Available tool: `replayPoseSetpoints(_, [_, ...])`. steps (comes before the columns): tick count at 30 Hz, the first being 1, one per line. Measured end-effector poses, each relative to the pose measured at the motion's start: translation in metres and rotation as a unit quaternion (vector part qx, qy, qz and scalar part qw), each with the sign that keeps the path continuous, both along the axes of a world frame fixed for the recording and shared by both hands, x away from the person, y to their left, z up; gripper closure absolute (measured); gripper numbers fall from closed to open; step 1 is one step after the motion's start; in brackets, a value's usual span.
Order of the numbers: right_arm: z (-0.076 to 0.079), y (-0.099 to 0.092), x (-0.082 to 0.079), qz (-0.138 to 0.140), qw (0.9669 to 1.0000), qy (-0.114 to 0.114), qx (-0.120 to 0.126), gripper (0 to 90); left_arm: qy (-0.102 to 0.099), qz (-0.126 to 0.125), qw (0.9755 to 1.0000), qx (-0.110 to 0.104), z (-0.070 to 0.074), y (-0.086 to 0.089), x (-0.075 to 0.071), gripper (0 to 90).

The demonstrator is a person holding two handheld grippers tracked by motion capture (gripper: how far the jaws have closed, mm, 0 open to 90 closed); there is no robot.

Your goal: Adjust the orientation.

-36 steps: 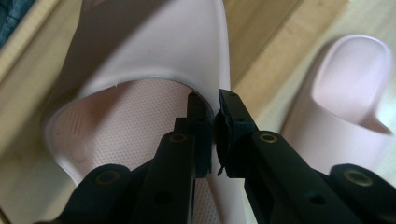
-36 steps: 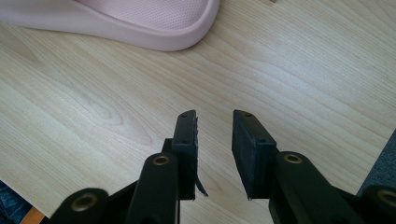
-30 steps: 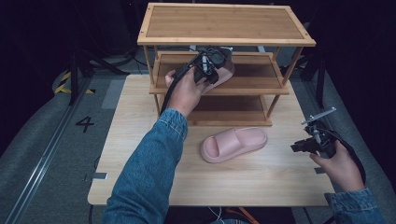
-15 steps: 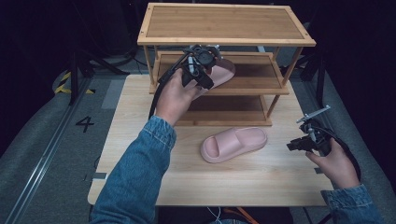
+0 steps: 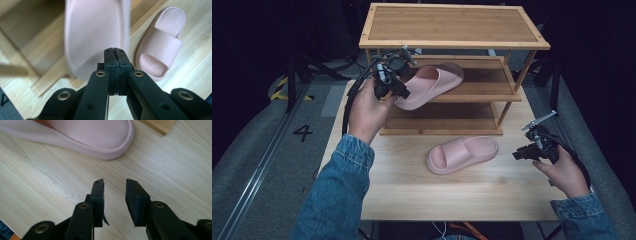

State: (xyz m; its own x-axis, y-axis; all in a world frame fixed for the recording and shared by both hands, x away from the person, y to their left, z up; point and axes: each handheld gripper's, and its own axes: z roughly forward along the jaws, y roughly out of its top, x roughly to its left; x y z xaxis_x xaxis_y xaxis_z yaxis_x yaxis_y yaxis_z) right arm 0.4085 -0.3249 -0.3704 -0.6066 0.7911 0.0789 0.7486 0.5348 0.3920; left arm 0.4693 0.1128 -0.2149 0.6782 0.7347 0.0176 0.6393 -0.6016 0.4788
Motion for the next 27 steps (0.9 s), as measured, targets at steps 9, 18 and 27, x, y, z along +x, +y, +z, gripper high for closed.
replayPoseSetpoints(9, [-0.002,-0.001,-0.001,-0.005,1.0000,0.002,-0.002,68.3,-0.002,0.066,0.9978,-0.006,-0.025,0.042,0.014,89.2])
replayPoseSetpoints(18, [-0.002,-0.003,-0.002,-0.009,0.9999,0.003,-0.003,68.4,0.013,0.059,0.9982,-0.002,-0.042,0.037,0.025,89.2])
replayPoseSetpoints(27, [-0.002,-0.005,-0.003,-0.011,0.9999,0.002,-0.003,68.4,0.020,-0.009,0.9998,0.003,-0.041,0.004,0.001,88.7])
